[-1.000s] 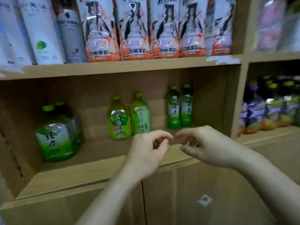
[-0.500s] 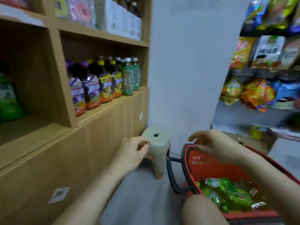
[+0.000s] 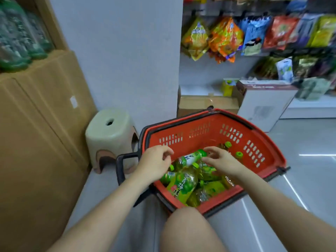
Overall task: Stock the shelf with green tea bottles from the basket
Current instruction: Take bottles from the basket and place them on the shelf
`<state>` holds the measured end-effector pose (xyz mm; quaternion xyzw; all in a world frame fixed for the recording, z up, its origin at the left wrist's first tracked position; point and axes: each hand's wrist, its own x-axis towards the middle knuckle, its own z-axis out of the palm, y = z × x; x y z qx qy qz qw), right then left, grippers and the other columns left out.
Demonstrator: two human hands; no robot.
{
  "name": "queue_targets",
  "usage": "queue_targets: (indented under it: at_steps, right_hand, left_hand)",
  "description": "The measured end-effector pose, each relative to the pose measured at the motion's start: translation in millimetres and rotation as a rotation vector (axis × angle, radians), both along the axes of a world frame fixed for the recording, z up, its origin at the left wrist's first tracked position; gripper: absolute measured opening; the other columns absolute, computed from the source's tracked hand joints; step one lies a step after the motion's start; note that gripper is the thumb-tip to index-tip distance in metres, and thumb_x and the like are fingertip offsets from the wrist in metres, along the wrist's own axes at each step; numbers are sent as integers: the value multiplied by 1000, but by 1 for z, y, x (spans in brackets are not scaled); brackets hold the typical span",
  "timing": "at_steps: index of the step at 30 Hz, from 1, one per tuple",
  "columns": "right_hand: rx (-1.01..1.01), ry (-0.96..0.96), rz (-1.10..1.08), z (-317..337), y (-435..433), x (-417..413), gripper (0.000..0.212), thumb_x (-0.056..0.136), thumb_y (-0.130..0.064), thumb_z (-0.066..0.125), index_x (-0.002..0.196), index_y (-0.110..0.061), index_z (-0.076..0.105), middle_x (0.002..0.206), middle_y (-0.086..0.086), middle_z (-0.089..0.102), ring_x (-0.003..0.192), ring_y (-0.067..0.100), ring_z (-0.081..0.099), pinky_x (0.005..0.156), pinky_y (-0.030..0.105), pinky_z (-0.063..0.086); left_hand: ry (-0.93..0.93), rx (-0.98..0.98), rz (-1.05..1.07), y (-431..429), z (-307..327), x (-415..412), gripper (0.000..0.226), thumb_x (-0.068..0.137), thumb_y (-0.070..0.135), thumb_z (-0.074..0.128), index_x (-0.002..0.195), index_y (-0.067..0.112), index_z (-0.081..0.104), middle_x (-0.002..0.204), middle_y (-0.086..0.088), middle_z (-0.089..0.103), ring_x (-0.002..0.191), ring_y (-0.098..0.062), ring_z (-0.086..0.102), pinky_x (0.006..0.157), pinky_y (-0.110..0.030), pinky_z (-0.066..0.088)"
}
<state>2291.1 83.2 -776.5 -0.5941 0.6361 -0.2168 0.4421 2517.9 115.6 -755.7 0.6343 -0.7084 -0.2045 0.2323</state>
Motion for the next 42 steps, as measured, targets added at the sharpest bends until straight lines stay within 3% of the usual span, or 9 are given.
queue_targets:
  at_steps: [6, 10, 13, 16, 21, 28, 33, 36, 42]
  right_hand:
    - [201, 225, 98, -70, -69, 7, 61, 90, -31, 61, 143, -19, 34, 109, 6, 56, 56, 10, 49, 39, 11, 38]
    - [332, 274, 141, -110, -98, 13, 68, 91, -32, 59, 149, -18, 25, 143, 13, 47, 114, 29, 57, 82, 33, 51]
    - [464, 195, 168, -124, -102, 11, 62, 91, -30, 60, 145, -26, 30, 120, 13, 58, 90, 28, 63, 55, 32, 54]
    - [411, 67, 89, -126, -109, 3, 29, 87, -20, 66, 114, -21, 54, 77, 3, 56, 55, 12, 52, 40, 21, 42]
    - [357, -51, 125, -106, -115, -10, 19, 79, -22, 76, 95, -16, 67, 70, -4, 64, 59, 7, 60, 53, 20, 49]
    - [550, 813, 334, -95, -120, -84, 70, 84, -38, 68, 142, -11, 40, 140, 9, 50, 125, 30, 51, 103, 38, 44]
    - [522, 1079, 419, -109, -106, -81, 99, 67, -61, 73, 146, -17, 32, 140, 11, 47, 125, 34, 49, 97, 46, 46]
    - [399, 1063, 400, -109, -104, -80, 59, 69, -52, 75, 111, -11, 63, 88, 1, 61, 86, 20, 63, 78, 34, 55]
    - [190, 903, 167, -55, -93, -82, 62, 59, -73, 65, 90, -20, 65, 85, -3, 67, 78, 18, 64, 73, 32, 56]
  left_hand:
    - [-276, 365, -170, -85, -85, -71, 59, 80, 37, 67, 129, 11, 49, 127, -12, 57, 115, -32, 54, 93, -39, 46]
    - [-408, 649, -209, -109, -145, -94, 99, 69, 51, 75, 145, 12, 26, 145, -14, 39, 129, -37, 41, 104, -46, 40]
    - [-370, 776, -177, -117, -166, -96, 121, 67, 52, 77, 151, 15, -1, 156, -13, 18, 139, -37, 27, 111, -48, 31]
    - [-364, 716, -131, -118, -164, -96, 119, 61, 54, 81, 151, 27, 8, 152, -8, 17, 138, -37, 21, 110, -51, 31]
    - [-297, 829, -223, -126, -158, -88, 126, 54, 45, 87, 150, 32, 6, 155, -8, 18, 140, -32, 25, 110, -46, 33]
    - [-489, 714, -445, -124, -139, -94, 114, 57, 40, 88, 148, 26, 21, 151, -2, 35, 134, -26, 39, 106, -35, 39]
    - [-570, 635, -488, -121, -131, -92, 109, 54, 41, 88, 145, 31, 28, 146, -2, 42, 128, -26, 45, 101, -37, 44]
    - [-592, 521, -446, -119, -120, -90, 104, 56, 48, 84, 142, 34, 29, 142, 0, 46, 126, -27, 48, 97, -39, 47]
    - [-279, 303, -219, -112, -80, -81, 96, 55, 53, 80, 137, 33, 34, 125, 0, 58, 111, -25, 57, 90, -38, 49]
